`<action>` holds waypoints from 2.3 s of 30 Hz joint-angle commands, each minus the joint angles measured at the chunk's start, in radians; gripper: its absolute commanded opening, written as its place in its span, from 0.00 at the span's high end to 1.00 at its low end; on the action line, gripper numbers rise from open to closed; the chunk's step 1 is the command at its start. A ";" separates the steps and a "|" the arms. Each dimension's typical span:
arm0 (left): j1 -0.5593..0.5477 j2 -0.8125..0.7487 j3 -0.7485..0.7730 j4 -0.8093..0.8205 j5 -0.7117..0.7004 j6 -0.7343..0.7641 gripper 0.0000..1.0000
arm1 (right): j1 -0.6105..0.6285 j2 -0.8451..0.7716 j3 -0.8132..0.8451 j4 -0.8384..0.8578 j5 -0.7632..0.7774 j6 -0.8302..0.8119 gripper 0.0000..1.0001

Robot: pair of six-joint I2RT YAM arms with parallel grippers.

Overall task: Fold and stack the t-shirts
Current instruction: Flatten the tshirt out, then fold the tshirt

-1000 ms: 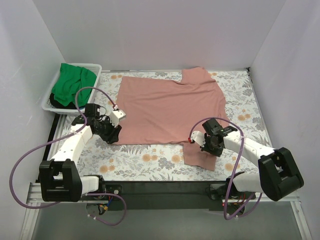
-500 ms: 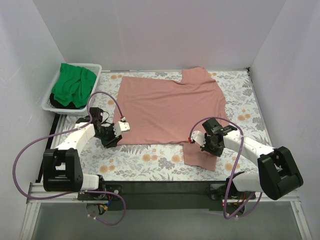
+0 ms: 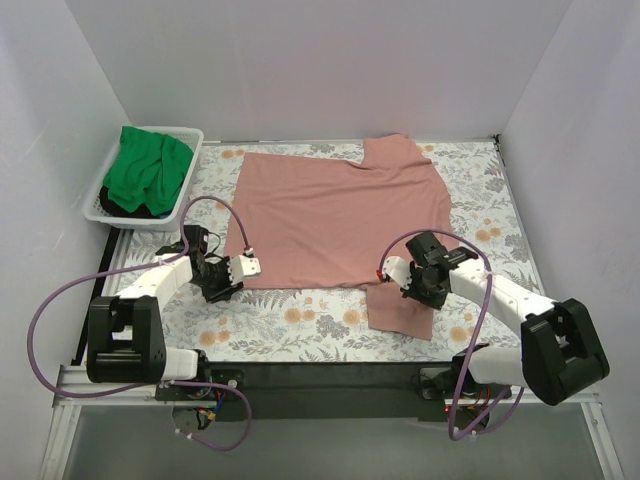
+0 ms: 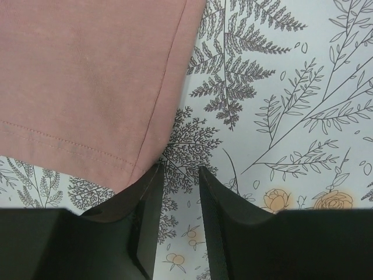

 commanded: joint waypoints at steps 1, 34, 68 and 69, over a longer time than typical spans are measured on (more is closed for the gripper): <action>0.001 -0.023 0.000 0.018 0.006 0.047 0.71 | -0.008 -0.032 0.039 -0.038 -0.015 0.006 0.99; 0.001 0.014 -0.029 0.096 -0.001 0.071 0.90 | -0.074 -0.093 0.151 -0.137 -0.051 -0.014 0.99; 0.070 0.013 0.283 -0.136 0.154 -0.079 1.00 | -0.262 0.035 0.506 -0.255 -0.155 -0.159 0.99; 0.070 0.039 0.294 -0.129 0.152 -0.094 1.00 | -0.264 0.061 0.520 -0.250 -0.155 -0.166 0.99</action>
